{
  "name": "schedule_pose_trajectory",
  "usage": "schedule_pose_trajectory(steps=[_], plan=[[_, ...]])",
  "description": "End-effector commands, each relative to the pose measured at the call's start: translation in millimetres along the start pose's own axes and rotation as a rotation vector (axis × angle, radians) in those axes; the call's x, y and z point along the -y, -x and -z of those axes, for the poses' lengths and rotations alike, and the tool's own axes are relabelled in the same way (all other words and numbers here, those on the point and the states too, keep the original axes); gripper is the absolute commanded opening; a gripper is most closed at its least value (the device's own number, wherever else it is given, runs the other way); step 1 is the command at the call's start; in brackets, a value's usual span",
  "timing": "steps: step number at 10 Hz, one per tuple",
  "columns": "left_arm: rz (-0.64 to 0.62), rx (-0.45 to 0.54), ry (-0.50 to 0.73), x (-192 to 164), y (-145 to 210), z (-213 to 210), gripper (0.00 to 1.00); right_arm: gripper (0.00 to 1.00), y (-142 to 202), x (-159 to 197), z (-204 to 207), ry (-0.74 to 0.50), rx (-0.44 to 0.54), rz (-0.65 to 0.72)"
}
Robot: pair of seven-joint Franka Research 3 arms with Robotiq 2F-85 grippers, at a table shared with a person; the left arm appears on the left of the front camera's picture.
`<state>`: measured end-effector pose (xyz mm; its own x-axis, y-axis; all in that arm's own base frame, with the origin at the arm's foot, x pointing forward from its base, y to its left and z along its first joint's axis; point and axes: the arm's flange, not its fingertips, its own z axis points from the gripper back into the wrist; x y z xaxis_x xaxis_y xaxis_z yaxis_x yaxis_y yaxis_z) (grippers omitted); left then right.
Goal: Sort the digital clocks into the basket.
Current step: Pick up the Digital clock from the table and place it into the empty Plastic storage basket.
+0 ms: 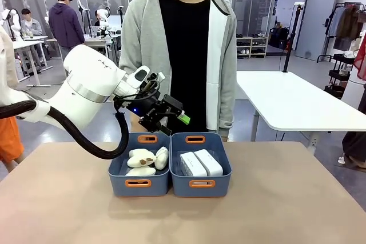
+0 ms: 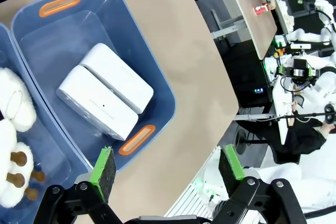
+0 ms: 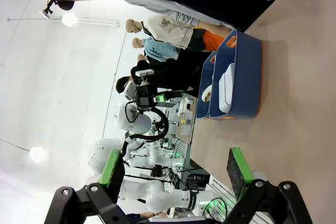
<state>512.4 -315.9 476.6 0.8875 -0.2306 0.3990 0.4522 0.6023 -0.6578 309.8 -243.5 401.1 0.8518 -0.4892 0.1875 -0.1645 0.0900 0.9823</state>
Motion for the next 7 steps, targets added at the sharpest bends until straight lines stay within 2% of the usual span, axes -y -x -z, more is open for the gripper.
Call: schedule_pose_trajectory(steps=[1,7], plan=[[-0.008,0.006,-0.015,-0.5,-2.4,-0.3,1.00,1.00,2.3,-1.9,-1.2,0.003,-0.011,-0.004],[-0.008,0.006,-0.015,-0.5,-2.4,-0.3,1.00,1.00,2.3,-1.9,-1.2,0.003,-0.011,-0.004]])
